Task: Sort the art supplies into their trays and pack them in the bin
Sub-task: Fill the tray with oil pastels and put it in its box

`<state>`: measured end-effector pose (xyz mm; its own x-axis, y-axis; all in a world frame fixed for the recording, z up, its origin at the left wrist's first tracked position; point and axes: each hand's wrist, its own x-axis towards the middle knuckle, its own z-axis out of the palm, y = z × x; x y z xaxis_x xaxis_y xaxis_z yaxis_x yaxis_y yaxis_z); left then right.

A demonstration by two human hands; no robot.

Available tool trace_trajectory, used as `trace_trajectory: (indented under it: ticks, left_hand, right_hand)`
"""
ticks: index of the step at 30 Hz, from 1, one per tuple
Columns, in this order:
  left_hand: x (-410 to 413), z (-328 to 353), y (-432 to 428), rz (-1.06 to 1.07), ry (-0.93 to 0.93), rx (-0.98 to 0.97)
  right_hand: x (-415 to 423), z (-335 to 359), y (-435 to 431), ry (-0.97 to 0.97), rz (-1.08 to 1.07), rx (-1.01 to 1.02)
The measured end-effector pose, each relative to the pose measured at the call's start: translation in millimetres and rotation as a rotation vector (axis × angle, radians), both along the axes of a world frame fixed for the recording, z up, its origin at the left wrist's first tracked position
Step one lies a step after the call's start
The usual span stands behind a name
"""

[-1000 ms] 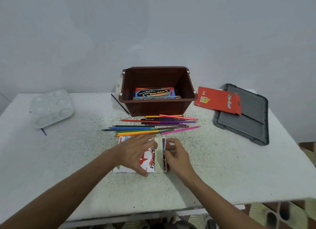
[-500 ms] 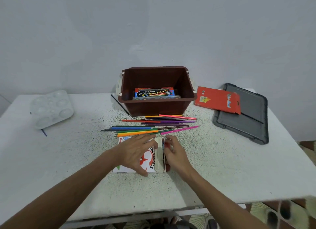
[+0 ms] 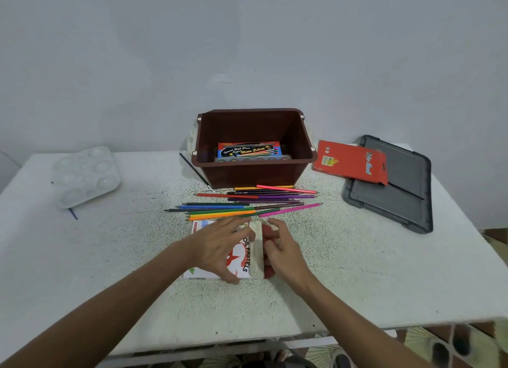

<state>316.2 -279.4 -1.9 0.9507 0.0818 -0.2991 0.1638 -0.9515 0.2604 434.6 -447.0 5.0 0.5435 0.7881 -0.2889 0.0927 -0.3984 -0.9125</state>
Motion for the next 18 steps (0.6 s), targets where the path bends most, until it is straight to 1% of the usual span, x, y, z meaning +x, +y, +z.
trace_trajectory:
  ticks: [4,7,12,15,18]
  left_hand:
    - [0,0,0,0.017,0.003,-0.008]
    - [0,-1,0,0.012,-0.008,-0.002]
    - [0,-4,1,0.011,-0.003,-0.003]
    - [-1,-6,2,0.023,-0.005,-0.003]
    - [-2,-6,1,0.025,0.001,0.0]
  right_hand:
    - [-9,-3,-8,0.012,-0.1,-0.033]
    - [-23,-4,-14,-0.066,-0.057,-0.028]
    - [-22,-12,-20,-0.032,-0.06,-0.041]
    - [-25,-15,-25,-0.072,-0.032,-0.006]
    - [-29,-17,-24,-0.103,-0.072,0.049]
